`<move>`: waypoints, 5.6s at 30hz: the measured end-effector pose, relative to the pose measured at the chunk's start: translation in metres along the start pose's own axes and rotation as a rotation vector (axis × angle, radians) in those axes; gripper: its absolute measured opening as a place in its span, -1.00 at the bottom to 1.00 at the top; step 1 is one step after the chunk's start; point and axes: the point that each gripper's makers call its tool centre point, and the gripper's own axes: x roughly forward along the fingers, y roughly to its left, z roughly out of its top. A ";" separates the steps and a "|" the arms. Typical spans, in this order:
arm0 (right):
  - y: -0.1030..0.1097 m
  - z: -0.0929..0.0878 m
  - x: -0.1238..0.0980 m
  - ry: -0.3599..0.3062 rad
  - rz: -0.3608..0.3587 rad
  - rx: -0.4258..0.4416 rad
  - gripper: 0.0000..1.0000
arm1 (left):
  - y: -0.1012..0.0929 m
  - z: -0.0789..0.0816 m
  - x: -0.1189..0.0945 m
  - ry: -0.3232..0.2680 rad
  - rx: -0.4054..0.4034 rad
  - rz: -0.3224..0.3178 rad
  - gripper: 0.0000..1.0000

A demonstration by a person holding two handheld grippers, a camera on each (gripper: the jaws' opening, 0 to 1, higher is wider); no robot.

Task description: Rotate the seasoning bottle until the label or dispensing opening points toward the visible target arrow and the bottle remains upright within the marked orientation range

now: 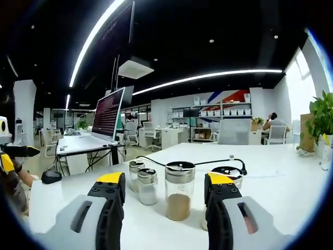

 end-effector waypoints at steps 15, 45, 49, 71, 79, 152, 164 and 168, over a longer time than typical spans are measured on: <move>-0.007 -0.005 0.037 0.030 -0.012 0.005 0.13 | 0.002 -0.004 0.004 0.017 0.011 0.007 0.97; -0.025 -0.014 0.085 0.077 -0.133 -0.025 0.04 | -0.004 -0.010 0.012 0.037 -0.011 -0.039 0.94; -0.026 -0.017 0.088 0.080 -0.141 -0.022 0.07 | -0.003 -0.008 0.011 0.029 -0.014 -0.031 0.94; -0.036 -0.021 0.093 0.065 -0.212 -0.044 -0.16 | -0.001 -0.011 0.010 0.036 -0.014 -0.036 0.94; -0.035 -0.021 0.092 0.060 -0.202 -0.046 -0.16 | -0.005 -0.010 0.010 0.031 -0.012 -0.048 0.94; 0.010 0.007 -0.031 0.037 0.048 -0.051 -0.18 | -0.018 -0.008 0.011 0.027 -0.011 -0.075 0.92; 0.018 0.008 -0.066 0.035 0.082 -0.047 -0.18 | -0.016 -0.006 0.008 0.024 -0.011 -0.063 0.90; 0.022 0.006 -0.074 0.032 0.099 -0.030 -0.18 | -0.018 -0.007 0.008 0.035 0.017 -0.060 0.90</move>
